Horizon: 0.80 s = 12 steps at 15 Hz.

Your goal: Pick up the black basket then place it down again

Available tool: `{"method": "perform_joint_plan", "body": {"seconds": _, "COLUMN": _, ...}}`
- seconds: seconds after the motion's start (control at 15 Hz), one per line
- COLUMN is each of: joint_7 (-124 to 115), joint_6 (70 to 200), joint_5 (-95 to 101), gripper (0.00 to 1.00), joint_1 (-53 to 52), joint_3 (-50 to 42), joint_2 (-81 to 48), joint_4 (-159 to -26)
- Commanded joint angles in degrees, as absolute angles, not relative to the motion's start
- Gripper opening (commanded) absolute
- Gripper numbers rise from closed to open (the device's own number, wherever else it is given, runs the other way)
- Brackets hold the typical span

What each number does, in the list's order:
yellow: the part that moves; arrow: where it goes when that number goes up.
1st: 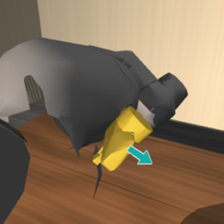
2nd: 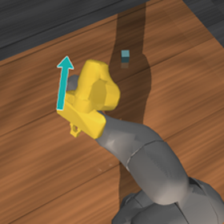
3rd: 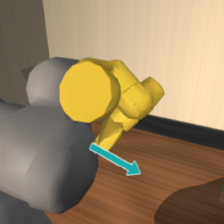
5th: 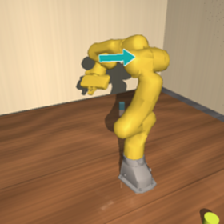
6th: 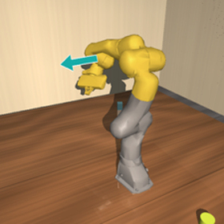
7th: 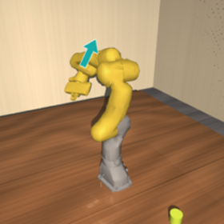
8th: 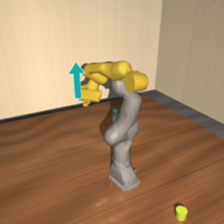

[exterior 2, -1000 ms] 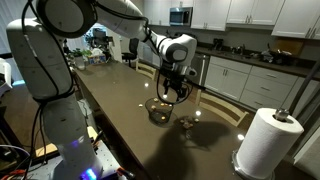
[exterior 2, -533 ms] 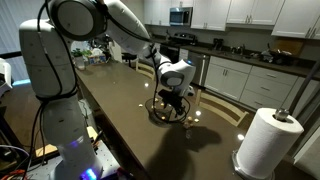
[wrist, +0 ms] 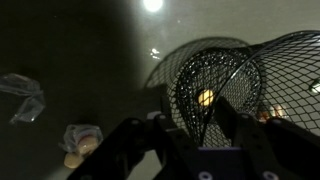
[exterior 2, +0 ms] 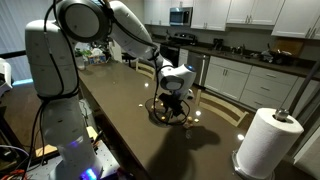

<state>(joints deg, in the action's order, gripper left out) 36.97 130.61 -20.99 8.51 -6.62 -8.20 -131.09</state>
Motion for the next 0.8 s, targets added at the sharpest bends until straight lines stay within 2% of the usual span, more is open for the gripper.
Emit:
{"method": "perform_joint_plan", "body": {"seconds": 0.0, "joint_7": 37.86, "joint_6": 129.44, "joint_5": -21.57, "gripper": 0.20, "joint_1": 8.99, "joint_3": -5.03, "joint_2": -8.38, "joint_4": -129.88}}
{"method": "perform_joint_plan", "body": {"seconds": 0.13, "joint_7": 37.21, "joint_6": 129.10, "joint_5": -21.59, "gripper": 0.07, "joint_1": 8.72, "joint_3": -4.33, "joint_2": -8.62, "joint_4": -129.45}}
{"method": "perform_joint_plan", "body": {"seconds": 0.4, "joint_7": 35.24, "joint_6": 128.34, "joint_5": -22.09, "gripper": 0.01, "joint_1": 8.26, "joint_3": -3.42, "joint_2": -7.93, "joint_4": -129.22}}
{"method": "perform_joint_plan", "body": {"seconds": 0.73, "joint_7": 31.44, "joint_6": 126.67, "joint_5": -21.40, "gripper": 0.05, "joint_1": 8.14, "joint_3": -3.33, "joint_2": -6.69, "joint_4": -128.12}}
